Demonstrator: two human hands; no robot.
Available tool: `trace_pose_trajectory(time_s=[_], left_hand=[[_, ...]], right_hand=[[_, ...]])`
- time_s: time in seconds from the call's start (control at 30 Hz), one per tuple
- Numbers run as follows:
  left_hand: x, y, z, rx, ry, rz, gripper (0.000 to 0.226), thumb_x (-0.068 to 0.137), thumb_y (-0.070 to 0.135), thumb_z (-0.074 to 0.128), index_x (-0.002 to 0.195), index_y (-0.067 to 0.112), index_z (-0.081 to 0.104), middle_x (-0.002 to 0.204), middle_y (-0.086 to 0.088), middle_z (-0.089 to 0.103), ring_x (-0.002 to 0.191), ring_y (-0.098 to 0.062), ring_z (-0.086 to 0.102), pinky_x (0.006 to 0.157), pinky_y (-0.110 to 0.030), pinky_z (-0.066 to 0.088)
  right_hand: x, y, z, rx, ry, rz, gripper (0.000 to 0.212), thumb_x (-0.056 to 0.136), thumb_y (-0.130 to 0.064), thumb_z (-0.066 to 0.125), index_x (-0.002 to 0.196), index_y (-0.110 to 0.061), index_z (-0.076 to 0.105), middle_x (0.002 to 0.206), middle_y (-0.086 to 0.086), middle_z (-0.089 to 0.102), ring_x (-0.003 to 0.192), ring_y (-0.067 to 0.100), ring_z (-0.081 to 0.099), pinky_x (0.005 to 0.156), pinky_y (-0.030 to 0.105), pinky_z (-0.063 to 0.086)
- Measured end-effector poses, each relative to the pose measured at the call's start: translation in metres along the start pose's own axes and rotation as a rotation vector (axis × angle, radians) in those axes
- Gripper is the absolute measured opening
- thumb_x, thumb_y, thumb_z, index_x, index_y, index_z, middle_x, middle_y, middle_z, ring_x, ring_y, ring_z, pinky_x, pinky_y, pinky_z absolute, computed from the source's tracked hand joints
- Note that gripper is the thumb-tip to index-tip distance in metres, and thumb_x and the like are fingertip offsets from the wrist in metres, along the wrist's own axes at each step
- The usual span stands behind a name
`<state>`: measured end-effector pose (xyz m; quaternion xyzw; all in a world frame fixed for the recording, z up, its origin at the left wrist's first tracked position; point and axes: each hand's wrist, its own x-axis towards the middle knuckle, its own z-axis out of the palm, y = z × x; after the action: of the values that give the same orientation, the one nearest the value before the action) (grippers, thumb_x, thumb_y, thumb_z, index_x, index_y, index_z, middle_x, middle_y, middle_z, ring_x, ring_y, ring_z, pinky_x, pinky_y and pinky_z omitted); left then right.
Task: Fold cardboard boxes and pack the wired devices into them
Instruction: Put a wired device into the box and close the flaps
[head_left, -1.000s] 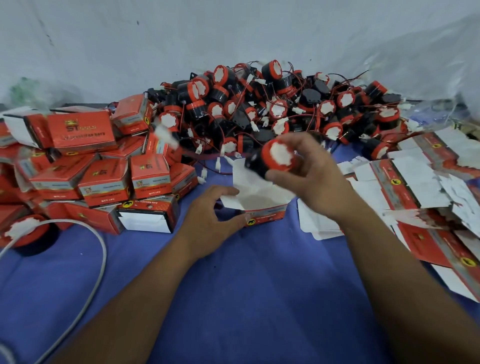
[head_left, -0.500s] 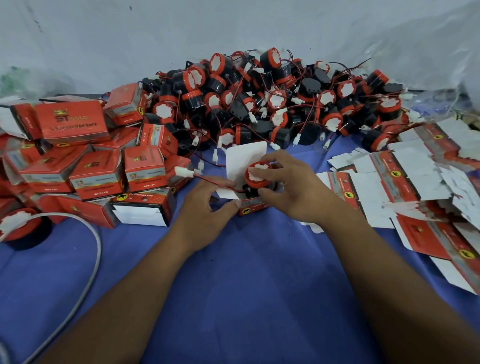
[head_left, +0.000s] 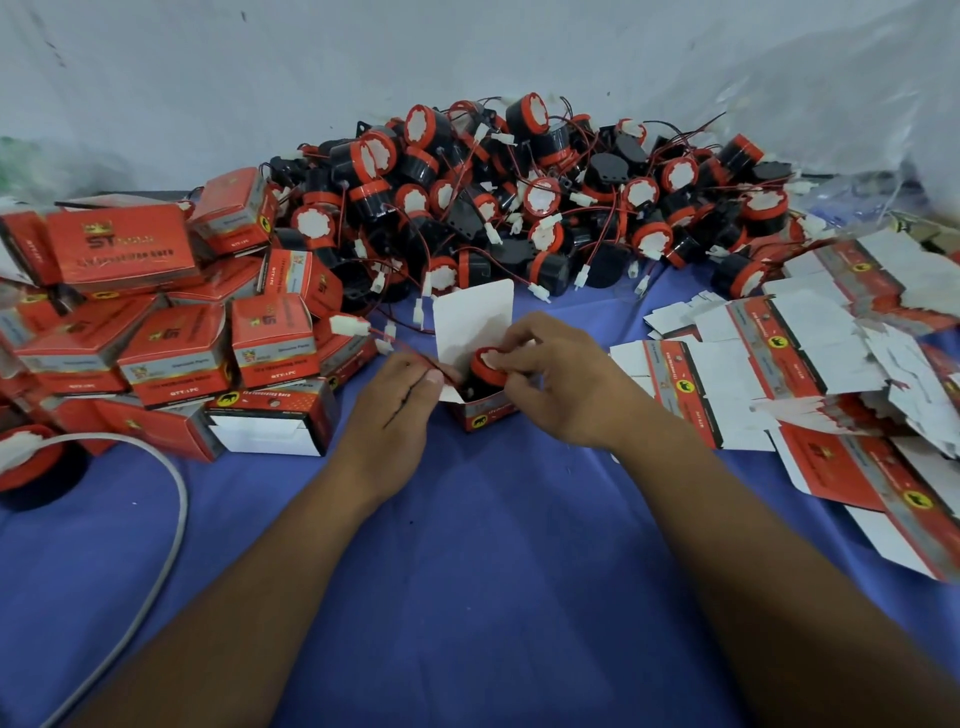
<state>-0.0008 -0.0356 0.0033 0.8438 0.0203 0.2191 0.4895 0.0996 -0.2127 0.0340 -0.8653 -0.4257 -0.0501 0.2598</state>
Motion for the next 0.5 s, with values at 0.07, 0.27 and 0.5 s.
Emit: trace_pose_trajectory(time_s=[0.07, 0.27, 0.5], left_hand=[[0.001, -0.001, 0.000, 0.028, 0.005, 0.002, 0.019, 0.103, 0.010, 0.047, 0.100, 0.005, 0.065, 0.105, -0.008, 0.060, 0.097, -0.009, 0.054, 0.087, -0.012, 0.038], [0.000, -0.003, 0.000, 0.119, 0.007, 0.051, 0.006, 0.094, 0.014, 0.064, 0.094, 0.019, 0.067, 0.105, 0.000, 0.059, 0.095, -0.003, 0.055, 0.079, -0.011, 0.042], [-0.001, 0.000, 0.001, 0.127, 0.003, 0.087, 0.016, 0.091, 0.006, 0.067, 0.103, 0.016, 0.064, 0.104, 0.006, 0.062, 0.096, 0.000, 0.057, 0.076, -0.006, 0.042]], right_hand=[[0.000, -0.005, -0.001, -0.021, -0.020, -0.025, 0.023, 0.098, -0.024, 0.060, 0.111, -0.016, 0.078, 0.111, 0.005, 0.057, 0.100, 0.019, 0.051, 0.089, 0.026, 0.039], [0.006, -0.018, 0.003, -0.104, -0.064, 0.038, 0.026, 0.097, -0.031, 0.060, 0.093, -0.012, 0.078, 0.102, 0.003, 0.053, 0.096, 0.021, 0.048, 0.083, 0.031, 0.038], [0.008, -0.033, 0.009, 0.136, 0.091, 0.381, 0.015, 0.077, -0.021, 0.073, 0.068, -0.027, 0.063, 0.093, -0.006, 0.055, 0.101, 0.021, 0.053, 0.093, 0.044, 0.044]])
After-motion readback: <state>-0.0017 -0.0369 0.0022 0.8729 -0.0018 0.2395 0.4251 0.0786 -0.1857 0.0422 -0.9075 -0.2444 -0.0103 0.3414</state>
